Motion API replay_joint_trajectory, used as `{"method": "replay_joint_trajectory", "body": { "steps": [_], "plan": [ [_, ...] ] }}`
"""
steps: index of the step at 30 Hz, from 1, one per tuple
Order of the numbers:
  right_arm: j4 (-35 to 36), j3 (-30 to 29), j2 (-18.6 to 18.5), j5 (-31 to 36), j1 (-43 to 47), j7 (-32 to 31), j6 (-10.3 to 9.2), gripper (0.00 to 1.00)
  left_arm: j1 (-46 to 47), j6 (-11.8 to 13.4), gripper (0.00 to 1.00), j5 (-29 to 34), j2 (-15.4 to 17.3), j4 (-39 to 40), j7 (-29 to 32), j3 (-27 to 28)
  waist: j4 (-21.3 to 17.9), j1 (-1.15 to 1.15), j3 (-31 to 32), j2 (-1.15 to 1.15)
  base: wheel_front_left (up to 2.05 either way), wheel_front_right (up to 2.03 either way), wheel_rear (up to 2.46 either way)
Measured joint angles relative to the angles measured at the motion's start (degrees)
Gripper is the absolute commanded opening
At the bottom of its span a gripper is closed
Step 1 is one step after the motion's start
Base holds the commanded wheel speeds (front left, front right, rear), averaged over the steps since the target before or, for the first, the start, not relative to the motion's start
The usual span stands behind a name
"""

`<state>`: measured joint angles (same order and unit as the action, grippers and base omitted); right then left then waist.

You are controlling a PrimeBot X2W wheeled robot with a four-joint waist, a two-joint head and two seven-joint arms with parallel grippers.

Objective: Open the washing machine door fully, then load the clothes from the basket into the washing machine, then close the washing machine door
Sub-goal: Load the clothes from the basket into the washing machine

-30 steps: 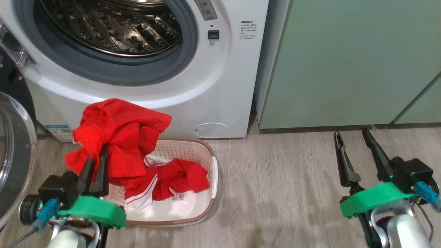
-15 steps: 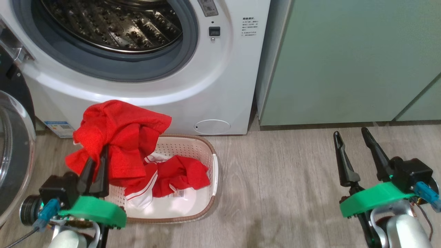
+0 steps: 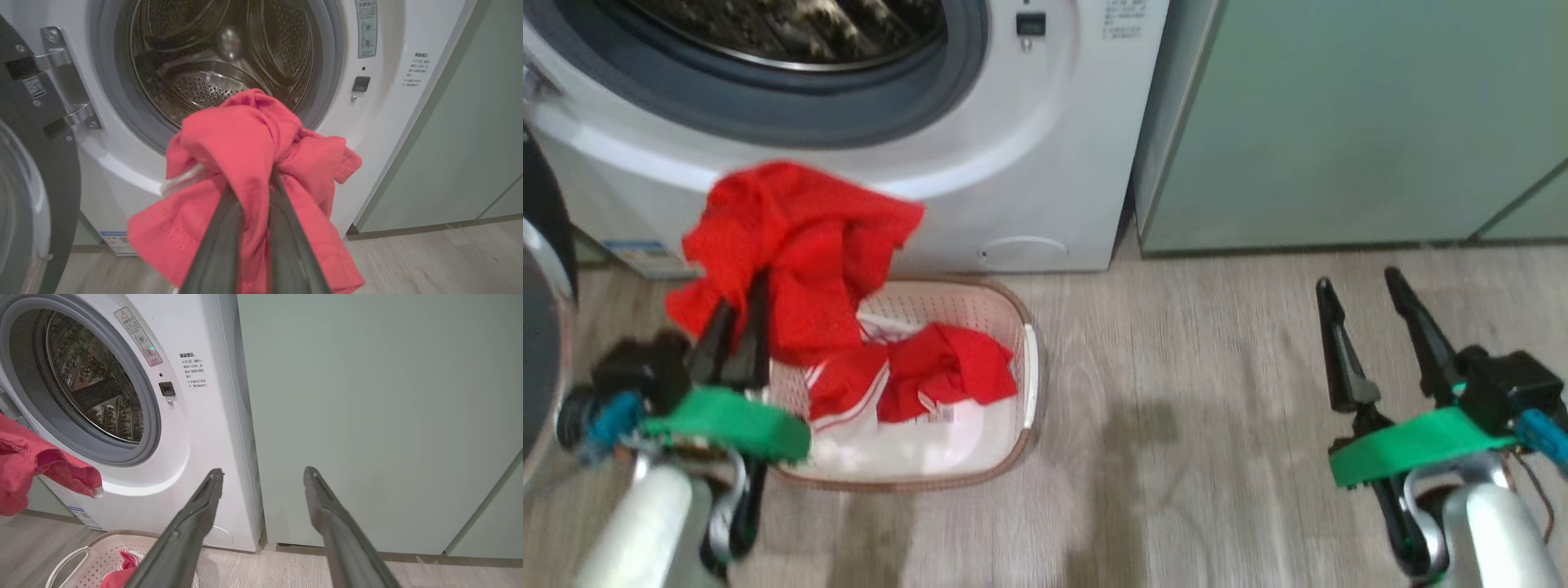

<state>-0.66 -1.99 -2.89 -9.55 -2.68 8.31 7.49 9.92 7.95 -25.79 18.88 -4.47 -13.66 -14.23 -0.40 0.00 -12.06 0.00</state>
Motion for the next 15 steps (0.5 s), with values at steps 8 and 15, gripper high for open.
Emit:
{"method": "replay_joint_trajectory", "body": {
  "steps": [8,15],
  "plan": [
    [1.08,0.80,0.00,-0.01,-4.51,0.55,0.00,1.00,17.28,-4.14,0.00,-3.59,0.14,-11.10,3.68,1.58,-1.18,0.01,-8.22,0.00,0.00,0.00,0.00],
    [0.89,2.30,-0.01,-0.59,-8.07,2.52,0.00,1.00,30.45,-7.44,0.00,-5.88,1.31,-20.89,8.36,2.45,-2.78,0.02,-14.32,0.00,0.00,0.00,0.00]
  ]
}}
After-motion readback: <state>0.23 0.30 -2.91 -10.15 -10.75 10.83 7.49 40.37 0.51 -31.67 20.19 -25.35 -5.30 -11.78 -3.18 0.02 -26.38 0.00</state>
